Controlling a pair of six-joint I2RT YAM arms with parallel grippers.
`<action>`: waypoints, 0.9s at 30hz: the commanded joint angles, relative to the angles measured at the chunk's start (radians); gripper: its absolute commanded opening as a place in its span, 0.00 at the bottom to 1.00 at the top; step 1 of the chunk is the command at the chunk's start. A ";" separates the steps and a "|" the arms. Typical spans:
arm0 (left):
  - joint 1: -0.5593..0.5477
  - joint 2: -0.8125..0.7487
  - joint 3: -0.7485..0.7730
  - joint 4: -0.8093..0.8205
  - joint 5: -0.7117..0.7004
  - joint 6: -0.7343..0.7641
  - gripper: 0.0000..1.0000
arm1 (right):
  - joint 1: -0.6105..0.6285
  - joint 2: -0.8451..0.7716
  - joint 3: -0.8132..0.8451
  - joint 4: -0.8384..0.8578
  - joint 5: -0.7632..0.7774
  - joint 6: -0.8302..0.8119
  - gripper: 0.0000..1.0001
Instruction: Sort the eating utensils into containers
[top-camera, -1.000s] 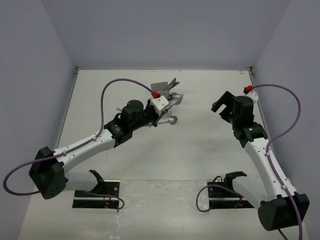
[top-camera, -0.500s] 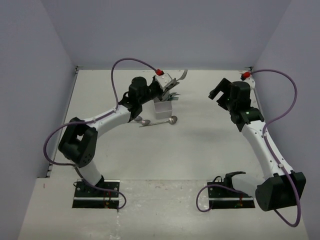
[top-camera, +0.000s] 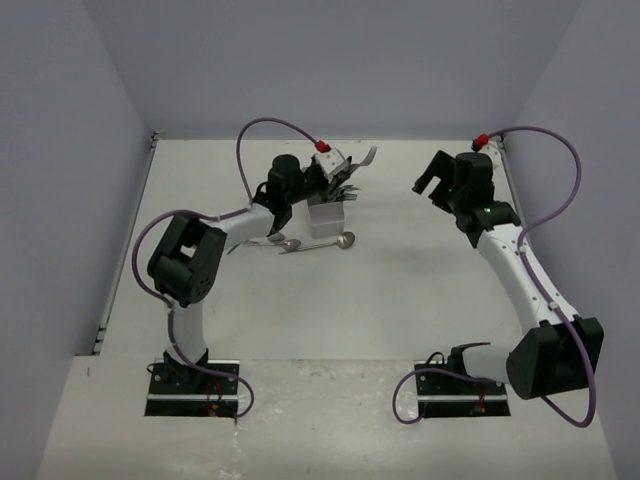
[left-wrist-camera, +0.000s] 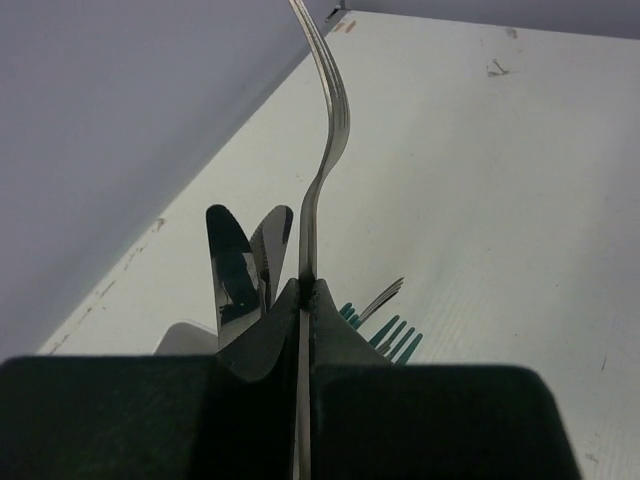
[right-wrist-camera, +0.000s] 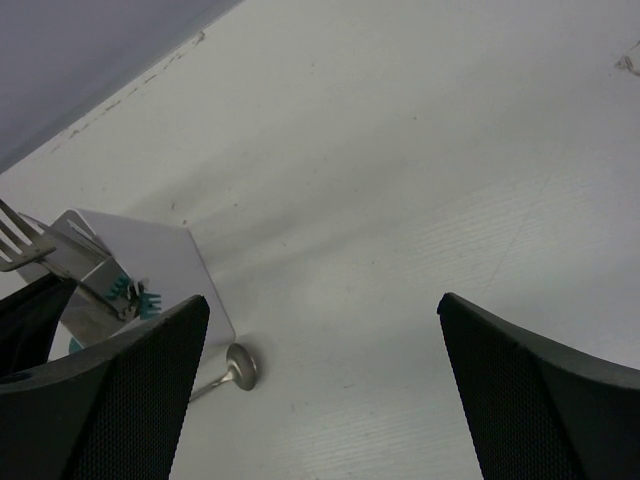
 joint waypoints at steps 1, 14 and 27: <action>0.006 -0.020 0.000 0.090 0.014 -0.042 0.00 | -0.005 0.029 0.052 -0.006 -0.040 -0.041 0.99; -0.002 -0.268 -0.106 -0.113 -0.079 -0.066 0.80 | -0.005 -0.019 0.048 -0.013 -0.151 -0.067 0.99; -0.154 -0.448 -0.259 -0.599 -0.188 0.019 1.00 | -0.005 -0.060 0.008 -0.016 -0.162 -0.044 0.99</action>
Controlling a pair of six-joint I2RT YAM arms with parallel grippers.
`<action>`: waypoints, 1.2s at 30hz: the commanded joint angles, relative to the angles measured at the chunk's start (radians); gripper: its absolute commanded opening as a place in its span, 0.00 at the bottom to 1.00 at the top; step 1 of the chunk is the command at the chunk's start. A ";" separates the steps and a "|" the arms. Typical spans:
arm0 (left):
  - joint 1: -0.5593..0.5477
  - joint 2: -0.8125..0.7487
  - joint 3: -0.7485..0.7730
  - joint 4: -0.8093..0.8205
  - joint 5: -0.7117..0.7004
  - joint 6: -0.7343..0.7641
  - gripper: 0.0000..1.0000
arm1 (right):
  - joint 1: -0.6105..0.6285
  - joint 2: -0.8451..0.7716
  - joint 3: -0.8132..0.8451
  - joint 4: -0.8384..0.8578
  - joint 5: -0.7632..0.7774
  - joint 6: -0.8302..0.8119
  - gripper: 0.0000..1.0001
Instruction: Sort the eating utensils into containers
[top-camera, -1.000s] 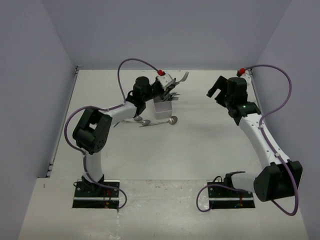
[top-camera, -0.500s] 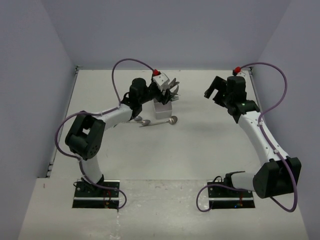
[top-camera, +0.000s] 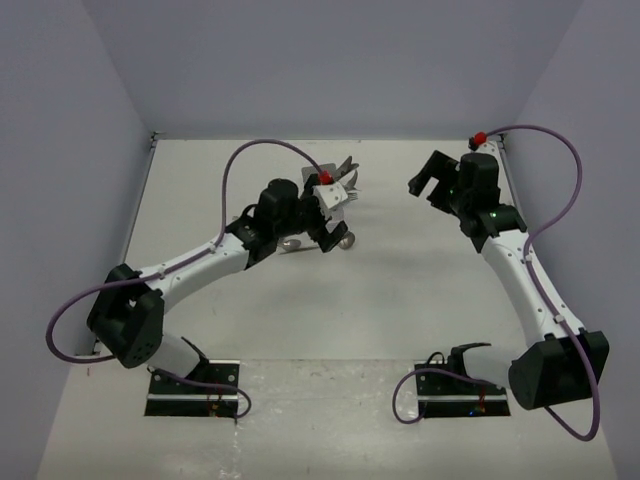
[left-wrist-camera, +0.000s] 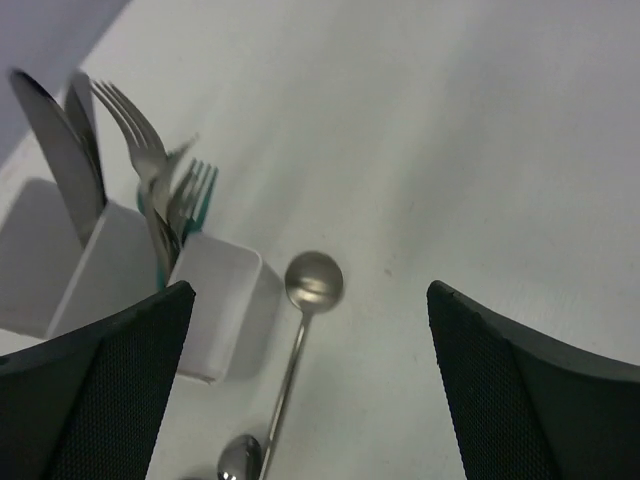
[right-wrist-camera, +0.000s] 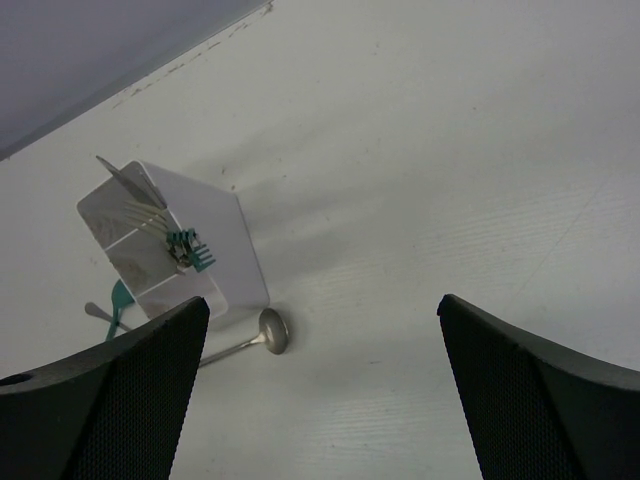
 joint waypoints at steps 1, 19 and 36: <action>-0.001 0.025 -0.057 -0.128 -0.048 -0.036 1.00 | -0.005 -0.017 -0.003 -0.001 -0.038 0.000 0.99; -0.029 0.298 -0.017 -0.076 -0.303 0.033 0.98 | -0.003 0.032 0.010 -0.035 -0.072 -0.015 0.99; -0.027 0.429 0.018 -0.136 -0.372 -0.012 0.98 | -0.003 0.040 0.000 -0.021 -0.058 -0.024 0.99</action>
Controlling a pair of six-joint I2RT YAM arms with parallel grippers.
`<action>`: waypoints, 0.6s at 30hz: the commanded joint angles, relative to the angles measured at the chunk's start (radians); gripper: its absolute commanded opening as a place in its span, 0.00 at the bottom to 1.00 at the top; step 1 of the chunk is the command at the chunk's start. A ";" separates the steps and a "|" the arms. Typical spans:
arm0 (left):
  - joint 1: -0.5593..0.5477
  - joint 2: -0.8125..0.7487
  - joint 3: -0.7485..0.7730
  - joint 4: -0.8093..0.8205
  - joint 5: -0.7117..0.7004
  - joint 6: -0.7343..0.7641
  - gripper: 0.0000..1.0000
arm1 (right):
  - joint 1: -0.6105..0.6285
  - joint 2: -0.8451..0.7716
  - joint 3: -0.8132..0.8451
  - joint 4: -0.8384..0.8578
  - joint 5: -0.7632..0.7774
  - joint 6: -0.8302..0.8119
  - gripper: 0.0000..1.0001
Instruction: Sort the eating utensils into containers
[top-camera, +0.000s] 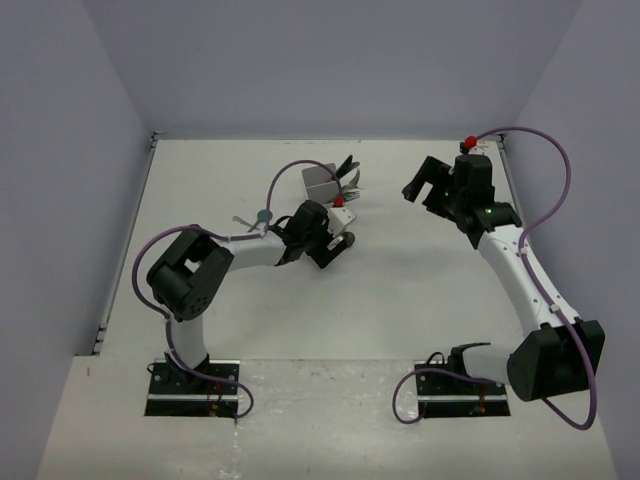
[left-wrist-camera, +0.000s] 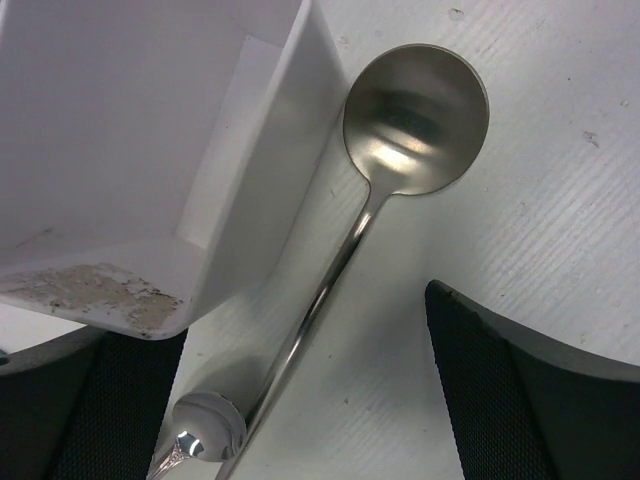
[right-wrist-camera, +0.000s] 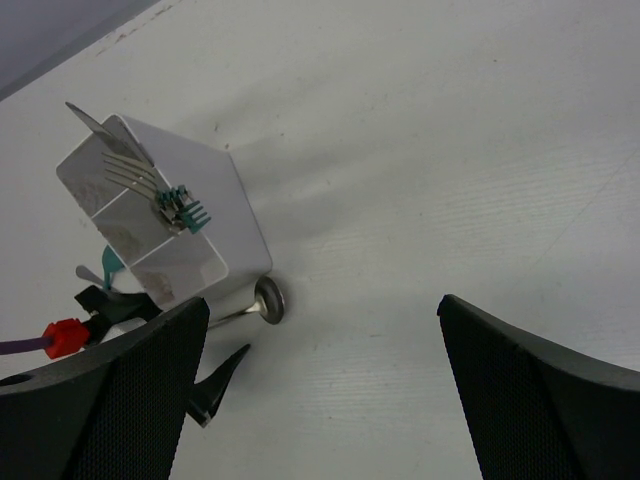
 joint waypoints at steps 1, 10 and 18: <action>0.004 0.043 0.023 -0.042 0.002 0.002 0.98 | -0.004 -0.001 0.001 0.014 0.016 -0.019 0.99; 0.004 0.040 0.034 -0.256 0.128 -0.103 0.96 | -0.004 -0.032 -0.008 0.021 0.040 -0.020 0.99; 0.006 -0.023 -0.061 -0.263 0.143 -0.161 0.90 | -0.004 -0.041 -0.017 0.038 0.030 -0.017 0.99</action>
